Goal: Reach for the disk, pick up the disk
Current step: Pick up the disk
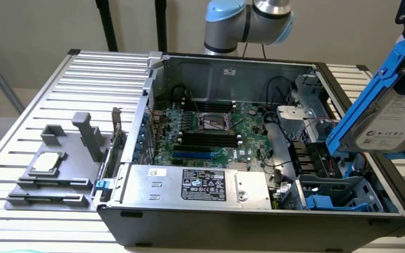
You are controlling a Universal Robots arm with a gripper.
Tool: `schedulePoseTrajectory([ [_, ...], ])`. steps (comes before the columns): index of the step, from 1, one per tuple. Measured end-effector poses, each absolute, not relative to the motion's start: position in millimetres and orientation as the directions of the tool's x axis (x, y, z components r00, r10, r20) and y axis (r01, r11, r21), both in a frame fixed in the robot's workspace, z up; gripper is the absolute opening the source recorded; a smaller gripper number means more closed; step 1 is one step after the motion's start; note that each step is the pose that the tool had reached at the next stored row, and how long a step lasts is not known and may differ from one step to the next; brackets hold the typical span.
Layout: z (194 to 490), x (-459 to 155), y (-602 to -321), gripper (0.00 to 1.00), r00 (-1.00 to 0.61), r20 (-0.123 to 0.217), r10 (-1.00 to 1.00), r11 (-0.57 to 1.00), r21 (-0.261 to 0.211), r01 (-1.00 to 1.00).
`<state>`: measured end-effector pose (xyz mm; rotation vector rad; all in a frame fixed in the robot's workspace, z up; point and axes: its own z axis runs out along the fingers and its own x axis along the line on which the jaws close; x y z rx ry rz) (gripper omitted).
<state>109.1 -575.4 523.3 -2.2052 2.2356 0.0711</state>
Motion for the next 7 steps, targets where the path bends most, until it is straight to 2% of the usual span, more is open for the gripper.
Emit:
schedulePoseTrajectory([
  [7,523.4,109.3,-575.4,0.33,-0.014,-0.032,-0.999,0.013,0.032,-0.999],
])
